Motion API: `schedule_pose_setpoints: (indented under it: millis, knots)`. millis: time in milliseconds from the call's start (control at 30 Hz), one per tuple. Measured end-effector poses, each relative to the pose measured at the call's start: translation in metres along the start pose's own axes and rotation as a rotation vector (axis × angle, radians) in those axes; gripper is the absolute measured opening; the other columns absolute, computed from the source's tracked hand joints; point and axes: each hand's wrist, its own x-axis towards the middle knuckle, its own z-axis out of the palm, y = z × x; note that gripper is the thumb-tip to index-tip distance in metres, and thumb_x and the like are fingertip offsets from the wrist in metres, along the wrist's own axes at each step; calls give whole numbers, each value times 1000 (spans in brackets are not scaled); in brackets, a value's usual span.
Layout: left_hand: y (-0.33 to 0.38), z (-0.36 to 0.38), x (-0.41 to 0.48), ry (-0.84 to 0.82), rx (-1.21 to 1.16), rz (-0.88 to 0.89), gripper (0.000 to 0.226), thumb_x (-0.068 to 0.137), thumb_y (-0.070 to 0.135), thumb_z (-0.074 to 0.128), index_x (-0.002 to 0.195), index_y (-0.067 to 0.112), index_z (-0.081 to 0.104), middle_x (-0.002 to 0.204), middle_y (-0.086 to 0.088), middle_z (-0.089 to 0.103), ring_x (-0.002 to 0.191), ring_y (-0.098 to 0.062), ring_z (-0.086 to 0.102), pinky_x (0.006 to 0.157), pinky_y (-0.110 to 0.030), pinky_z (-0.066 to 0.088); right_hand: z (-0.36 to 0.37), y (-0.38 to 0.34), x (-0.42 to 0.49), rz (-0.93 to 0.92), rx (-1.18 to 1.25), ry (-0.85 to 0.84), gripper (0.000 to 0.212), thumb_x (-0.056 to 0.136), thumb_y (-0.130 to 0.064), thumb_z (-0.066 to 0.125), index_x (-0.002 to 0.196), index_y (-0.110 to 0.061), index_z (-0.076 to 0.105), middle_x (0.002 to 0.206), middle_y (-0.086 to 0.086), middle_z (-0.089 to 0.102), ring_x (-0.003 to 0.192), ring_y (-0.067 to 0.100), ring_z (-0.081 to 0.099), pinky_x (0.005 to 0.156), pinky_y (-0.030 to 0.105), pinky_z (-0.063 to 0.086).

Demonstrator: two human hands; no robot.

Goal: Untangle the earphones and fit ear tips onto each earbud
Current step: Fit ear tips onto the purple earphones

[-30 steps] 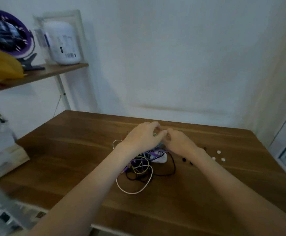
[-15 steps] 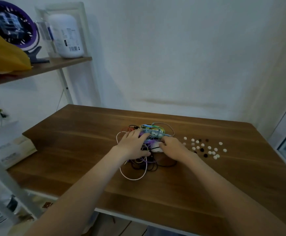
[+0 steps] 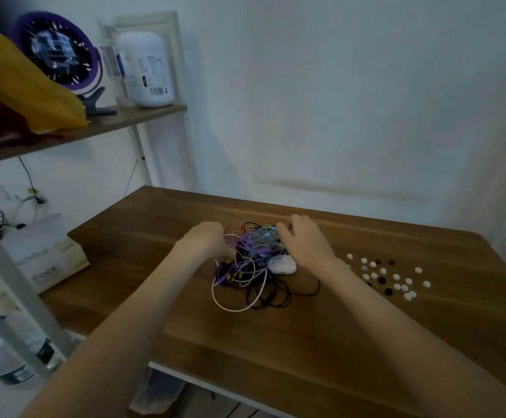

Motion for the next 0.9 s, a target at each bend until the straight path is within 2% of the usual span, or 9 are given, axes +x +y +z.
schedule_pose_setpoints:
  millis: [67,200,333,400,500,667,767,833,900]
  knots:
    - [-3,-5,-2,-18,-9,18,33,97,36,53,91,4,62,86,-7,64,77,-21,63,68,-28,50,-2,-11,4,-68,54,-6,34,99,-34,43,120,-8,50,118,5,50,112,20,44,87,29,37]
    - [2,-22,-10,135,-235,146,26,102,29,42,93,14,61,83,-3,62,74,-18,60,74,-33,52,-7,-42,4,-243,188,-190,59,91,-32,61,143,-16,35,144,3,37,134,17,30,107,30,27]
    - [15,-43,-25,235,-433,370,34,102,28,40,74,23,58,80,0,63,80,-19,62,75,-32,48,-8,-71,3,-256,677,-326,41,83,-9,71,115,-25,49,108,-6,55,104,5,55,85,22,49]
    - [23,-51,-34,264,-664,429,34,103,23,38,75,18,58,81,3,62,80,-7,62,71,-22,47,-9,-76,6,-174,880,-357,40,85,1,66,113,-23,51,101,-8,62,95,1,62,80,19,52]
    - [34,-64,-46,338,-895,516,36,104,20,34,77,19,58,88,10,57,77,15,52,78,-15,39,-14,-72,11,-113,850,-342,6,91,-5,60,95,-8,63,88,8,66,84,19,66,89,33,53]
    - [47,-79,-47,307,-1035,595,36,102,29,38,84,28,68,117,13,49,117,7,41,106,-28,28,-26,-57,10,-24,890,-185,11,94,-18,59,84,-13,57,65,-6,56,62,12,56,75,33,49]
    - [61,-88,-49,169,-1232,607,27,87,34,48,71,28,69,126,12,55,125,0,45,109,-30,27,-38,-51,11,15,858,-36,39,86,-30,70,114,-20,45,91,1,50,83,16,53,77,31,44]
    - [71,-91,-48,48,-1403,649,27,95,24,44,77,16,64,111,-1,69,107,-9,62,104,-32,37,-47,-49,14,-29,860,15,67,79,-35,75,129,-29,31,108,0,44,102,15,48,86,27,43]
    - [83,-95,-52,-67,-1525,696,31,101,18,35,88,8,62,99,-11,72,93,-20,68,95,-35,48,-58,-51,14,-115,908,-41,70,73,-40,74,131,-33,35,123,-1,47,115,12,46,94,28,41]
